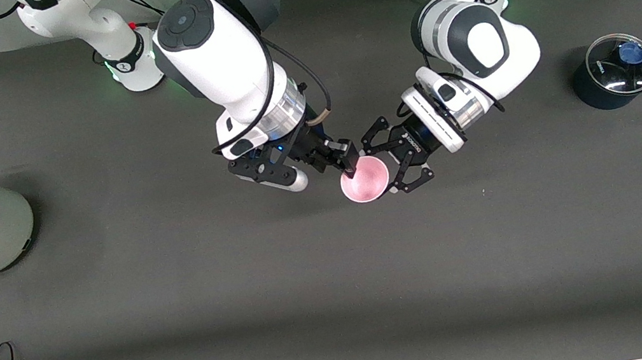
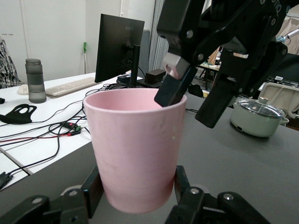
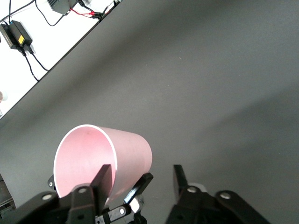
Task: Transfer pink cup from left to right arm
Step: 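Bring the open right gripper over the cup rim beside the left gripper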
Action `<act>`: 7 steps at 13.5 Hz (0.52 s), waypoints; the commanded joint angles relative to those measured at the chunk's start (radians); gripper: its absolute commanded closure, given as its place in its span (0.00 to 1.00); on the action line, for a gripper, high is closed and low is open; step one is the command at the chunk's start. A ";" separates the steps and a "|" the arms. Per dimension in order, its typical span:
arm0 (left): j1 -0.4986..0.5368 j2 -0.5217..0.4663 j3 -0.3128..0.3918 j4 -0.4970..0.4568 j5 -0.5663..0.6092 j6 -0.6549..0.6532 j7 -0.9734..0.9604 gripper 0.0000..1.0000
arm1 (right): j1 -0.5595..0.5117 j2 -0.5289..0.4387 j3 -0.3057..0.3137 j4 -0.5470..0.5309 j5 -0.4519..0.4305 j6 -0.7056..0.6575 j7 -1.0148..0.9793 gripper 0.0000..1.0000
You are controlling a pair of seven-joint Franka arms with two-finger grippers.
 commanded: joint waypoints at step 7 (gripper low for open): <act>-0.014 0.001 0.002 0.031 -0.021 0.029 0.015 0.50 | 0.003 0.045 -0.012 0.019 -0.021 0.016 0.019 0.52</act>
